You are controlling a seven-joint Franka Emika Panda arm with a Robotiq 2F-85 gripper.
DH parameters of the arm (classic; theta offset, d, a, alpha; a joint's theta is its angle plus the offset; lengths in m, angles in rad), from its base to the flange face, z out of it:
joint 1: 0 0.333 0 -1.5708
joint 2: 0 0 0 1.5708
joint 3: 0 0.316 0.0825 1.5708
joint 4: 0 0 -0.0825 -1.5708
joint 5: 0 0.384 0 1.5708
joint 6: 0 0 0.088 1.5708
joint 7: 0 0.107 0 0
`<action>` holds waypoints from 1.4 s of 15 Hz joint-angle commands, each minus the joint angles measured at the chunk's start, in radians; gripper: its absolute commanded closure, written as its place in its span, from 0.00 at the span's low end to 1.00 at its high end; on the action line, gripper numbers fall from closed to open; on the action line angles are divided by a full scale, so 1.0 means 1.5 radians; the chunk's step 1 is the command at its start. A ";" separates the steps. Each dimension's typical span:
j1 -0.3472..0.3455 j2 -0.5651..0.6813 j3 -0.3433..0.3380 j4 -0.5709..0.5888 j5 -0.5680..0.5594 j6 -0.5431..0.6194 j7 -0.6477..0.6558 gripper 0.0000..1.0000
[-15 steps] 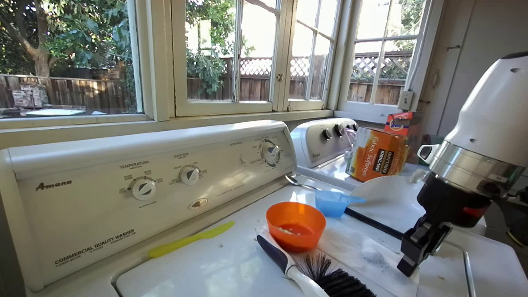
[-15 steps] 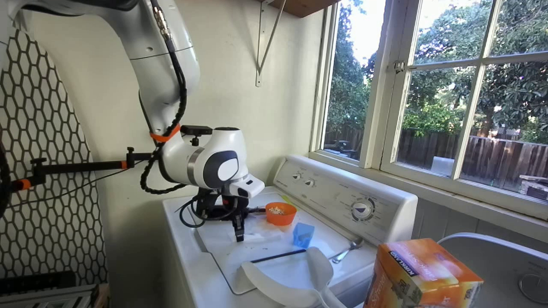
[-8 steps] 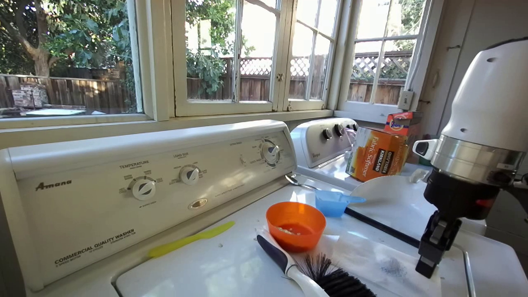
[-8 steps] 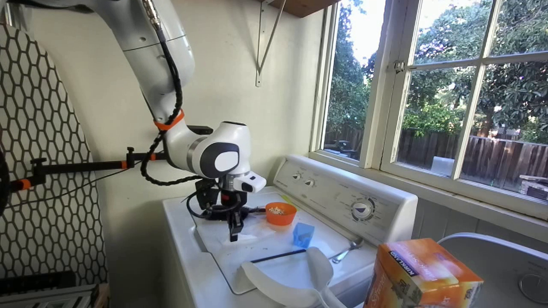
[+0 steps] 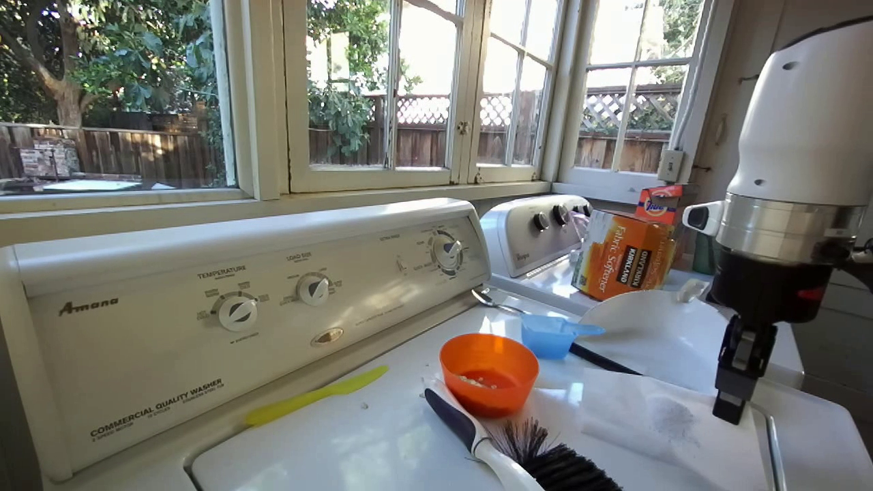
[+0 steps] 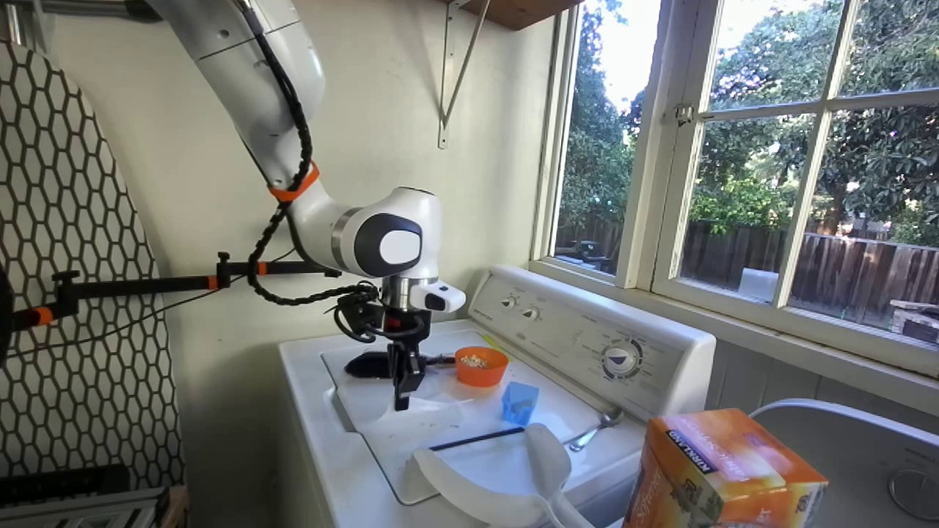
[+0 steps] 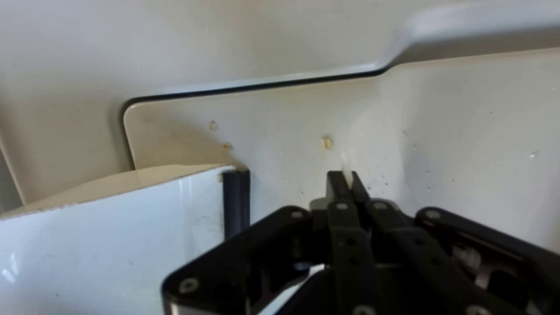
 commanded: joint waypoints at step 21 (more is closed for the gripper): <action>-0.023 0.120 -0.043 0.165 0.115 -0.130 0.007 1.00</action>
